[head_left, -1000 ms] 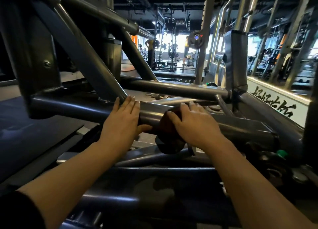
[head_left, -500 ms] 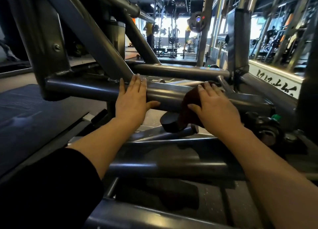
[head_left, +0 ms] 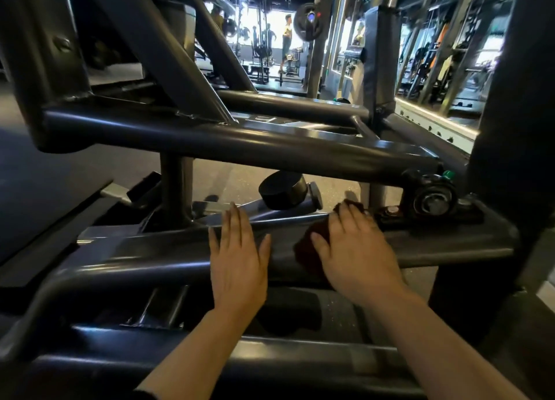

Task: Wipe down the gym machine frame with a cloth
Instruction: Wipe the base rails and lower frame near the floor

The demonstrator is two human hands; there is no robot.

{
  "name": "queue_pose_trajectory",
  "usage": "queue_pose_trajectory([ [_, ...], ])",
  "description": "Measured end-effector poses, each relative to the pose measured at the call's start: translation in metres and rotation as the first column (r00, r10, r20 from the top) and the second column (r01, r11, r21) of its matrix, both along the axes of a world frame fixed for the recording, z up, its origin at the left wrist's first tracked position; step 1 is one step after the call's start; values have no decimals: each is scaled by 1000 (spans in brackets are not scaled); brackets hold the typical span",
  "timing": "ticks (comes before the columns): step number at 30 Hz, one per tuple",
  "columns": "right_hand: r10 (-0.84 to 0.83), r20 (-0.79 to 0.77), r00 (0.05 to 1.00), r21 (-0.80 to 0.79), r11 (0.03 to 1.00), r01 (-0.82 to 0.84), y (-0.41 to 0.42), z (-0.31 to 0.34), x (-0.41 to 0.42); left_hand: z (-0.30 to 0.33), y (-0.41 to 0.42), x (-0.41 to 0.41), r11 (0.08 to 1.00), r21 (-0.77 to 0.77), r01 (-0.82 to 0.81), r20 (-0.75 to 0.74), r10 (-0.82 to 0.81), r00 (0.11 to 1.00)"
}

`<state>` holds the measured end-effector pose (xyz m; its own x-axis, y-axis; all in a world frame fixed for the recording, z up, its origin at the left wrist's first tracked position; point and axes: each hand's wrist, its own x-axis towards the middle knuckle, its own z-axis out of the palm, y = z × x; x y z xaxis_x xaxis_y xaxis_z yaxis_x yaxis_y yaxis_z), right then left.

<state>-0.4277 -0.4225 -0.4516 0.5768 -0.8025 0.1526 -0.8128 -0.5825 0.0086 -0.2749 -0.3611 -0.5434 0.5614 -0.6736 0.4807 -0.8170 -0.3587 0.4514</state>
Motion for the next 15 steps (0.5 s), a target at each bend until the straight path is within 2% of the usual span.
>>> queue_pose_trajectory([
  [3,89,49,995,6,996,-90,8,-13,32,2,5,4,997,-32,76,-38,-77,996],
  [5,175,38,984,35,984,-177,15,-16,44,2,16,7,973,-137,185,-144,-204,968],
  [7,217,-11,976,39,976,-216,13,-13,39,0,32,13,945,-245,215,-206,-268,941],
  [9,179,-67,981,14,984,-179,5,-4,16,-7,52,27,966,-222,134,-178,-175,968],
  [12,-5,-67,998,-76,997,0,-10,5,-23,-18,78,54,995,-98,9,-163,-25,986],
  [15,-71,-71,995,-83,994,65,-9,0,-17,-27,89,67,999,1,-37,-175,37,984],
])
